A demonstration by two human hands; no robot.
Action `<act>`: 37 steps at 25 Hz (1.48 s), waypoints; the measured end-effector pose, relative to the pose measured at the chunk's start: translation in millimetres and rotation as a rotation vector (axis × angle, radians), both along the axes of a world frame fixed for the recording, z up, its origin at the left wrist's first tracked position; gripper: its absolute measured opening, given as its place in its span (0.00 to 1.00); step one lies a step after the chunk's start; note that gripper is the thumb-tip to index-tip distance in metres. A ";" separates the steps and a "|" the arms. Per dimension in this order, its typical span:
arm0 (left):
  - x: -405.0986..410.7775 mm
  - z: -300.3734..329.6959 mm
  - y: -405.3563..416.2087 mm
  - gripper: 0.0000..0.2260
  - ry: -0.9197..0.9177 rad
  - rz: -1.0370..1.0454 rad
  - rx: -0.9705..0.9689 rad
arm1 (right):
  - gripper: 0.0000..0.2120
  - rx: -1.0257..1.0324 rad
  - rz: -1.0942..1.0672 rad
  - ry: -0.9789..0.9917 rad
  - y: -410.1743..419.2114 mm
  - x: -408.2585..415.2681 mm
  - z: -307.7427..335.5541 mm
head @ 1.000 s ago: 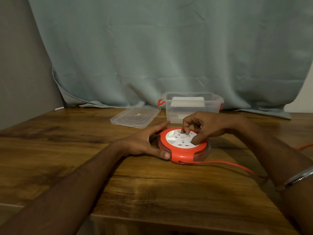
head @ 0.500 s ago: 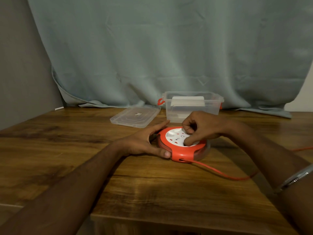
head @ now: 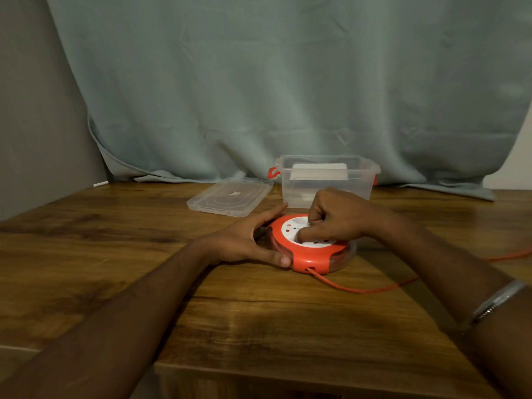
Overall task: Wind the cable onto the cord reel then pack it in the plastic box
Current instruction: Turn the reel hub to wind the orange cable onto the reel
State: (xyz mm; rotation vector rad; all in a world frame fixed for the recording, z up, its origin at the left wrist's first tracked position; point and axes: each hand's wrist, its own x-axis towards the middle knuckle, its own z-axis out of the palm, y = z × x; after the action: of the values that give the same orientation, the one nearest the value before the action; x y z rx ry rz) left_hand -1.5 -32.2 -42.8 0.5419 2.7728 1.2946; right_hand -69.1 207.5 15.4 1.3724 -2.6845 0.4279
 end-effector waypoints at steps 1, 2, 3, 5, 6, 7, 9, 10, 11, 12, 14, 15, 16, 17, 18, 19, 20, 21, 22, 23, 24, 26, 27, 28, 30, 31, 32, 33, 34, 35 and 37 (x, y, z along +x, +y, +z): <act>0.2 0.5 0.2 0.55 -0.005 0.001 -0.004 | 0.30 0.005 -0.001 0.021 -1.4 1.1 -0.8; 0.3 0.8 0.5 0.55 -0.011 0.000 -0.005 | 0.29 0.009 0.000 0.031 -1.8 1.3 -0.7; 0.4 0.7 0.7 0.56 -0.014 -0.001 -0.001 | 0.28 0.010 0.004 0.035 -1.6 1.0 0.2; 0.8 -0.4 0.6 0.56 -0.009 0.004 0.010 | 0.17 -0.041 0.026 0.008 1.5 1.8 5.0; 0.7 -0.8 0.5 0.57 -0.005 0.007 0.014 | 0.09 -0.079 0.051 -0.035 4.7 1.5 7.3; 0.6 -0.7 0.4 0.57 -0.007 0.009 0.016 | 0.10 -0.100 0.077 -0.085 8.1 0.1 10.2; 0.8 -0.1 0.0 0.57 -0.020 0.015 0.002 | 0.25 -0.060 0.086 -0.192 13.6 -2.7 14.3; 0.5 0.4 -0.2 0.57 -0.025 0.015 -0.008 | 0.28 -0.031 0.075 -0.242 15.9 -6.2 14.8; 0.1 1.0 -0.6 0.57 -0.028 0.013 -0.016 | 0.30 -0.008 0.071 -0.287 17.7 -10.4 15.0; -0.4 1.4 -0.5 0.56 -0.030 0.012 -0.021 | 0.32 0.004 0.069 -0.323 19.9 -13.3 15.2; -0.6 1.8 -0.8 0.56 -0.034 0.011 -0.035 | 0.38 0.009 0.098 -0.381 24.2 -17.2 15.3; -0.3 1.7 -1.0 0.56 -0.037 0.011 -0.035 | 0.41 0.000 0.116 -0.405 26.0 -18.9 15.0; 0.0 2.1 -1.2 0.56 -0.039 0.013 -0.031 | 0.43 -0.013 0.124 -0.416 27.7 -20.3 14.9; 0.5 2.2 -1.3 0.57 -0.038 0.016 -0.024 | 0.45 -0.021 0.123 -0.410 28.7 -19.9 15.0; 0.8 2.1 -1.3 0.57 -0.034 0.020 -0.021 | 0.46 -0.029 0.113 -0.395 28.7 -19.2 14.4; 1.1 2.1 -1.0 0.57 -0.029 0.022 -0.024 | 0.46 -0.039 0.100 -0.375 28.1 -18.0 13.4; 1.1 2.4 -0.6 0.57 -0.023 0.023 -0.028 | 0.46 -0.050 0.090 -0.354 27.2 -17.2 12.5; 1.2 2.7 -0.2 0.57 -0.019 0.024 -0.028 | 0.45 -0.056 0.084 -0.334 26.2 -16.2 11.8; 1.1 3.0 -0.1 0.56 -0.016 0.025 -0.026 | 0.43 -0.060 0.080 -0.319 25.2 -15.1 11.4; 1.2 2.8 -0.2 0.56 -0.014 0.026 -0.025 | 0.41 -0.061 0.070 -0.308 24.3 -14.0 10.9; 1.1 2.4 -0.2 0.56 -0.013 0.025 -0.025 | 0.39 -0.060 0.055 -0.291 23.6 -13.2 10.5; 1.5 1.8 -0.1 0.56 -0.010 0.023 -0.024 | 0.29 -0.031 0.019 -0.226 21.3 -12.0 10.8; 1.9 1.5 -0.1 0.56 -0.007 0.024 -0.025 | 0.22 -0.017 0.011 -0.201 19.8 -11.8 10.6; 2.0 1.2 -0.4 0.57 -0.003 0.026 -0.026 | 0.16 -0.011 0.011 -0.192 17.8 -11.8 9.5; 1.3 0.8 -0.4 0.57 0.005 0.027 -0.019 | 0.12 -0.001 0.011 -0.186 13.9 -10.6 7.5; 1.1 0.7 -0.5 0.57 0.002 0.026 -0.016 | 0.14 0.004 0.005 -0.176 12.6 -10.1 6.7; 0.9 0.5 -0.5 0.58 -0.003 0.025 -0.016 | 0.17 0.006 0.002 -0.161 11.2 -9.7 5.7; 0.8 0.2 -1.1 0.58 -0.008 0.023 -0.018 | 0.19 0.003 0.000 -0.145 9.9 -8.7 4.6; 0.4 0.0 -1.5 0.59 -0.009 0.021 -0.019 | 0.20 -0.002 -0.004 -0.132 8.6 -7.4 3.6; -0.1 -0.2 -2.0 0.59 -0.006 0.023 -0.018 | 0.21 -0.005 -0.011 -0.126 7.2 -5.6 3.0; -0.9 -1.1 -2.7 0.61 -0.004 0.025 -0.016 | 0.24 -0.013 -0.027 -0.116 3.8 -2.1 1.8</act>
State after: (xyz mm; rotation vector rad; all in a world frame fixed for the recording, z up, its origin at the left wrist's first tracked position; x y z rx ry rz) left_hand -2.4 -34.9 -43.9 0.5046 2.7931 1.2755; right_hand -71.2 211.4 17.2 1.3459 -2.7829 0.5369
